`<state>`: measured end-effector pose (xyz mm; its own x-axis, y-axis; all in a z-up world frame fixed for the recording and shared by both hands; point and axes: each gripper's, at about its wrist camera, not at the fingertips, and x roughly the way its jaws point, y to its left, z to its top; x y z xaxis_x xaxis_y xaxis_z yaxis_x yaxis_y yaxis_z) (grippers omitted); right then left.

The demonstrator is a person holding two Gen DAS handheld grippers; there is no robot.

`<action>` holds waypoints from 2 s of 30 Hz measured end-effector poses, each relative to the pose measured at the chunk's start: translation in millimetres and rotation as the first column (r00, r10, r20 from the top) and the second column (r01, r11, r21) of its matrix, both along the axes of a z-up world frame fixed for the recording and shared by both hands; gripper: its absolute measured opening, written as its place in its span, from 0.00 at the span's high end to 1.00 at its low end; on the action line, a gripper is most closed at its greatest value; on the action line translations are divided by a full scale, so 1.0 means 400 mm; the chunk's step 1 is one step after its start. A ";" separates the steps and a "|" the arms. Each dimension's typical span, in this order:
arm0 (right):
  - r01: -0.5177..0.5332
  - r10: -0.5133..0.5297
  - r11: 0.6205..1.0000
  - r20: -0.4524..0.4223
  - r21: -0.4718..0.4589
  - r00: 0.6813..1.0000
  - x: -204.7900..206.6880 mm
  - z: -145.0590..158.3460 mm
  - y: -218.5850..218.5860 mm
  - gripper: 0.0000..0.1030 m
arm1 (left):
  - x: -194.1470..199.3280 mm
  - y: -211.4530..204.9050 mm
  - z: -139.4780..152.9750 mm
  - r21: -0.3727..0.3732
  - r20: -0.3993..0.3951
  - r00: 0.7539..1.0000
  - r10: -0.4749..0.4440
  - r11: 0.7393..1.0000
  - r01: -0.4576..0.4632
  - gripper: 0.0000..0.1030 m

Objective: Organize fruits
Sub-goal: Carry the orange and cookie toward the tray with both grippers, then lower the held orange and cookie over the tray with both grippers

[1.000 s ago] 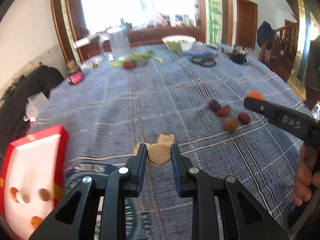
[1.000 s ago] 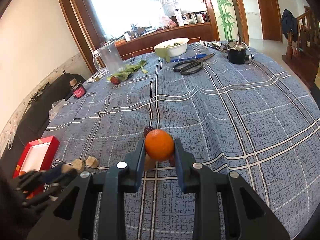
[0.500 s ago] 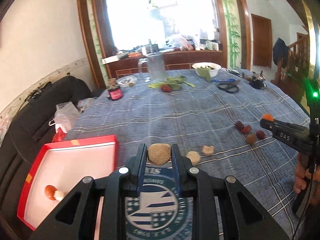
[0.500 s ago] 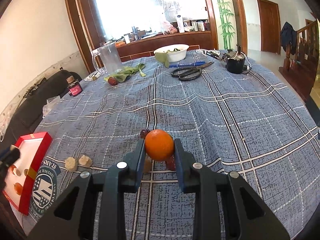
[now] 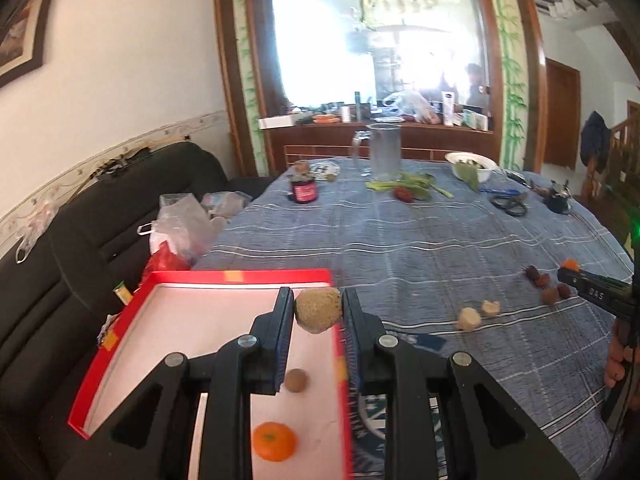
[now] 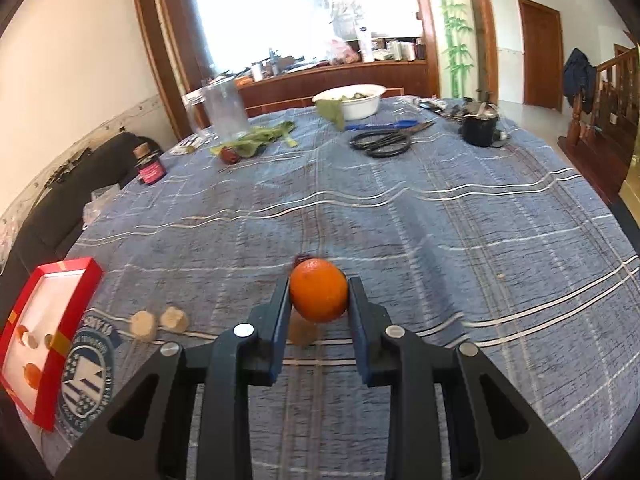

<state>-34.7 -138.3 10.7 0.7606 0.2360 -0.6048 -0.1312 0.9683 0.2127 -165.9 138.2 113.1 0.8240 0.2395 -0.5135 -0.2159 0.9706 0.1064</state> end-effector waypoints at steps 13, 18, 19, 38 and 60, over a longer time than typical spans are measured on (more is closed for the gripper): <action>-0.385 0.386 0.922 0.055 -0.025 0.921 -0.090 0.085 0.446 0.71 | -0.051 0.176 -0.027 0.009 0.019 0.985 0.169 0.986 -0.169 0.77; -0.521 0.523 0.852 0.059 -0.050 0.850 -0.151 0.097 0.605 0.71 | -0.073 0.239 -0.047 0.005 0.008 0.975 0.224 0.975 -0.224 0.77; -0.536 0.539 0.842 0.056 -0.053 0.841 -0.159 0.095 0.626 0.71 | -0.075 0.250 -0.052 0.001 0.005 0.973 0.231 0.973 -0.231 0.77; -0.668 0.667 0.741 -0.033 -0.077 0.744 -0.235 0.025 0.803 0.71 | -0.080 0.344 -0.109 -0.029 -0.050 0.962 0.268 0.963 -0.269 0.77; -0.689 0.676 0.716 -0.130 -0.112 0.725 -0.227 -0.026 0.858 0.71 | -0.057 0.401 -0.180 -0.056 -0.157 0.947 0.279 0.955 -0.291 0.77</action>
